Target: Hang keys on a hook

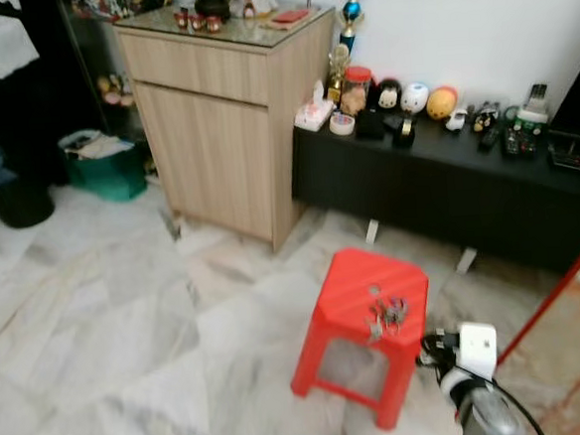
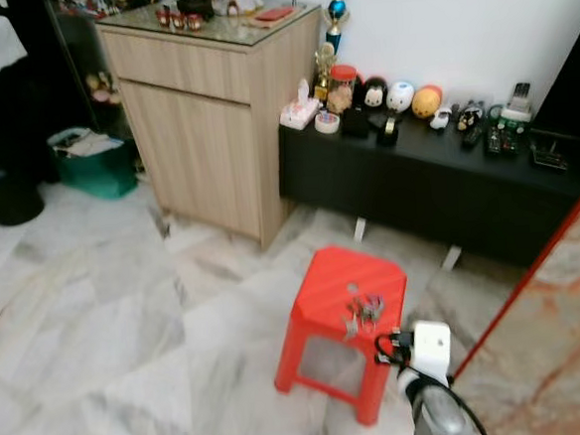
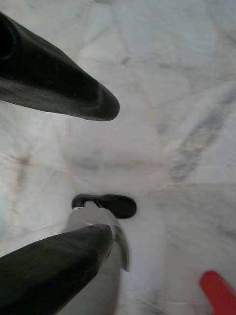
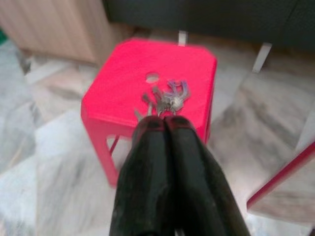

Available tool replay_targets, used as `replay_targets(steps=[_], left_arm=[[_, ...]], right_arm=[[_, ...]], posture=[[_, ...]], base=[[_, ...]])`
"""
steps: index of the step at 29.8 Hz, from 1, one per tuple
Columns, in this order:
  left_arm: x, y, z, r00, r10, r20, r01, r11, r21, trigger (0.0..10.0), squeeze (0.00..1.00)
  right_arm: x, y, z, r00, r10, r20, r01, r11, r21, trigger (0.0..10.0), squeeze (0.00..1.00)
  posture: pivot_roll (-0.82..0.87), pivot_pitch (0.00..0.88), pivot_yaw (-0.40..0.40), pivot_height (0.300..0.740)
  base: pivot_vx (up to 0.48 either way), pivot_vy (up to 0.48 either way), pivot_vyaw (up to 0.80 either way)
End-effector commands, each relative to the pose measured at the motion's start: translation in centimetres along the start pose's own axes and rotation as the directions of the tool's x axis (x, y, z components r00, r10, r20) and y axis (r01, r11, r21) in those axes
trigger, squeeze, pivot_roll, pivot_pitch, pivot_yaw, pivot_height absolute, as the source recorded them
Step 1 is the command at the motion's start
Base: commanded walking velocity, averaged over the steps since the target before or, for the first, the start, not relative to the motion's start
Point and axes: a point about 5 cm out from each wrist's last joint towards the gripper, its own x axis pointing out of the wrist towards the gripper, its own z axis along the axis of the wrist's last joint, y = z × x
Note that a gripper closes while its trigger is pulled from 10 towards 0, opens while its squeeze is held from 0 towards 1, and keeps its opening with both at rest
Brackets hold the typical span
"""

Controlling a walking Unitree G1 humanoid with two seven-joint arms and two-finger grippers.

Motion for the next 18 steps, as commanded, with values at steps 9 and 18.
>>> replay_targets(steps=[9,18], left_arm=[[0.0,-0.1,0.1,1.000,-0.011,0.008,0.011,1.000,0.024,10.0,0.00],[0.6,1.0,3.1,0.993,0.008,0.115,-0.016,0.997,0.070,10.0,0.00]], right_arm=[[0.0,-0.2,0.0,1.000,0.006,-0.012,-0.007,1.000,-0.022,10.0,0.00],[1.0,-0.3,1.9,0.996,0.089,-0.020,-0.092,0.979,-0.183,10.0,0.00]], posture=[[0.07,0.000,-0.068,0.740],[0.07,0.000,-0.074,0.740]], base=[[-0.205,0.000,0.00],[0.000,0.000,0.00]])
